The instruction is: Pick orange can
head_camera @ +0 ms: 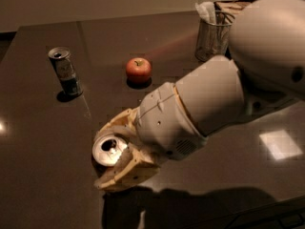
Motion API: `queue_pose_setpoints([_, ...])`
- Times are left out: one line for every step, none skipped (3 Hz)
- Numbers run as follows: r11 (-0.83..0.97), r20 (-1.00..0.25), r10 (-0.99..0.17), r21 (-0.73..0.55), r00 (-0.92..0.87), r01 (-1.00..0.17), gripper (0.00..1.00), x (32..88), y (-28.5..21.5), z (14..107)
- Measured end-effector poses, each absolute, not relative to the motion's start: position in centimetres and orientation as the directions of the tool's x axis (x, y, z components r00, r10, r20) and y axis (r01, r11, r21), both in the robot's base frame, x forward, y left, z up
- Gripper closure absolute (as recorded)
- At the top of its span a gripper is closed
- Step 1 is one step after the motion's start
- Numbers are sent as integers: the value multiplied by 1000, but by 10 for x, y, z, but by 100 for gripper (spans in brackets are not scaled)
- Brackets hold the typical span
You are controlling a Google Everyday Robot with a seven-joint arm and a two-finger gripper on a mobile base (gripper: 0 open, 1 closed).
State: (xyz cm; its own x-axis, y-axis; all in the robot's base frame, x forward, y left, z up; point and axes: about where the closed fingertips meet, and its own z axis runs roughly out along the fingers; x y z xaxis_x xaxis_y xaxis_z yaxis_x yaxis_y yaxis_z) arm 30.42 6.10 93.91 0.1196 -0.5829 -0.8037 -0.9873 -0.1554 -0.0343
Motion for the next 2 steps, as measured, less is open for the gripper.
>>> queue_pose_setpoints([-143,-807,-565,-110,173,-984,100,324,42,999])
queue_pose_setpoints([-143,-806,-564,-117,179,-983,100,324,42,1002])
